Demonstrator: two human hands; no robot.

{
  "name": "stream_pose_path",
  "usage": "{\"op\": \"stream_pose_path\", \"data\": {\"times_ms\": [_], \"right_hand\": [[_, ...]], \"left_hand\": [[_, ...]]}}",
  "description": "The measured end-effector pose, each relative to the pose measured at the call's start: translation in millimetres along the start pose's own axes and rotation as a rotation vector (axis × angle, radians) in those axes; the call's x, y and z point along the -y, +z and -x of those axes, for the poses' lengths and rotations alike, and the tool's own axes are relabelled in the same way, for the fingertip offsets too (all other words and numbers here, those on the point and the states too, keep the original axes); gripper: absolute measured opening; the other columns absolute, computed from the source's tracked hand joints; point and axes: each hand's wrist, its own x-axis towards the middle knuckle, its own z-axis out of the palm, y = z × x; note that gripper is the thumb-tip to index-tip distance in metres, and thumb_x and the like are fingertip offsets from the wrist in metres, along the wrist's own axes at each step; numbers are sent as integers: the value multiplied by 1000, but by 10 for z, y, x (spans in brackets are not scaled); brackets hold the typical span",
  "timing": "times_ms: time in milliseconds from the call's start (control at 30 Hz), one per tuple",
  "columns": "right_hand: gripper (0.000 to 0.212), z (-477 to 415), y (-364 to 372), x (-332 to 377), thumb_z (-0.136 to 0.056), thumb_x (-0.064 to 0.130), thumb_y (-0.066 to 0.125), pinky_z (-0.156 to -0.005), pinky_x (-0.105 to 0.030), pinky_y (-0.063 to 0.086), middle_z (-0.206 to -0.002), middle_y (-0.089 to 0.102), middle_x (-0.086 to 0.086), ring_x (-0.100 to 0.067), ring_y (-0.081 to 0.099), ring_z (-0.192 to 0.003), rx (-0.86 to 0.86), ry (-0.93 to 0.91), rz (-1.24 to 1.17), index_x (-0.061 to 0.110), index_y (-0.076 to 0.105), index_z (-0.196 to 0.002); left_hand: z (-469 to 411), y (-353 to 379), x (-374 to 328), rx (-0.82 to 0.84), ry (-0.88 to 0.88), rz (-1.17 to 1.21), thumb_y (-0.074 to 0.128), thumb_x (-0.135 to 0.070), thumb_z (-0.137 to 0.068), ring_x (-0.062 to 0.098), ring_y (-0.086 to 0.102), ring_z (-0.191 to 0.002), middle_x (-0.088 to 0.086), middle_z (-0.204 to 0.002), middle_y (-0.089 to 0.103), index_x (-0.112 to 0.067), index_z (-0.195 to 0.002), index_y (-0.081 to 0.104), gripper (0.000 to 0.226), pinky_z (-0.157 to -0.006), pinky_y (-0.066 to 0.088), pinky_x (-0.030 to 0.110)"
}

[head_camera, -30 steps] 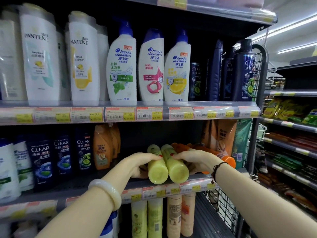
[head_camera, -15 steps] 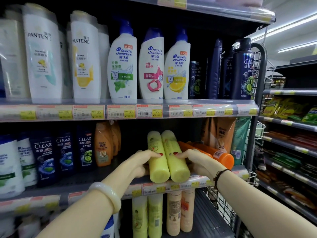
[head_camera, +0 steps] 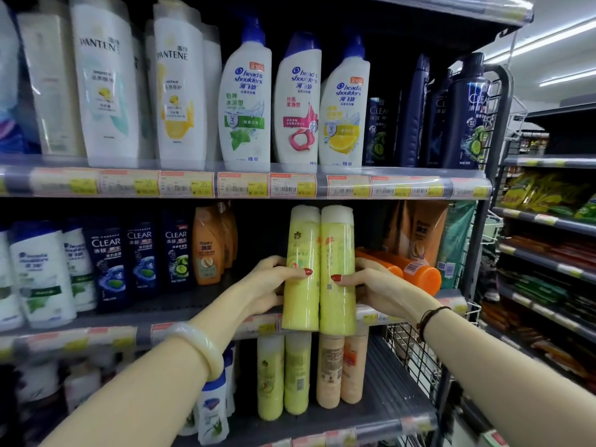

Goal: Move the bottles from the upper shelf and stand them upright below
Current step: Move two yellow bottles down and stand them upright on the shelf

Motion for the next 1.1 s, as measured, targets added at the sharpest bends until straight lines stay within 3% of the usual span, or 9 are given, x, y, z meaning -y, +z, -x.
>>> {"op": "stream_pose_path", "data": {"times_ms": [233,367,467,600,800,867,967,1100], "right_hand": [[66,125,115,-23,-73,-14,66,-92,-45,50,-115,68,-10,-29,63,-110,83,-65,119,16,49,-129],[69,193,187,-129,-72,-7,71,-97,-47,49,-119,66,-10,-27,62,-111,113,-70,207,19,46,-132],[71,226,241,-264,-69,1,76,-101,-52,46,-123,65,-9,-28,60,-114,129,-54,259,24,47,-129],[74,277,294,-527,-68,-3,74,-102,-54,43,-123,64,-6,-28,58,-116,187,-24,254,26,46,-130],[68,374,389,-1053,-69,-9,73,-83,-35,54,-113,67,1,-16,64,-105,211,-56,325,37,50,-113],[69,353,399,-1256,-67,-9,75,-79,-31,55,-112,67,1,-16,65,-104,195,-55,338,30,49,-119],[74,297,405,-1541,-62,-4,81,-90,-35,55,-118,67,-2,-19,63,-112,158,-62,391,16,51,-126],[79,220,422,-1831,-61,-7,81,-74,-18,54,-111,67,1,-11,64,-101,130,-66,407,11,47,-131]], "left_hand": [[205,-127,49,50,45,-71,70,7,-74,29,63,-105,14,-117,65,-15,-131,48,65,-80,55,47],[377,-254,135,61,29,-172,72,10,-70,30,65,-105,13,-117,66,-20,-132,45,74,-79,57,50],[484,-330,262,54,42,-268,78,5,-67,30,64,-109,11,-120,66,-24,-134,42,82,-88,53,57],[606,-377,500,10,48,-369,81,-1,-65,24,59,-115,3,-125,62,-27,-137,39,88,-92,52,55],[729,-378,992,-11,18,-449,77,3,-67,21,60,-109,-2,-116,62,-28,-131,41,80,-85,56,47],[722,-391,1191,-25,7,-477,79,1,-65,23,62,-109,1,-117,64,-28,-130,43,80,-85,56,50],[717,-395,1445,-45,1,-511,80,0,-65,22,61,-109,0,-114,64,-22,-131,43,78,-83,57,43],[648,-358,1711,-109,23,-533,80,1,-66,25,59,-114,7,-121,62,-15,-131,43,77,-90,54,46]]}}
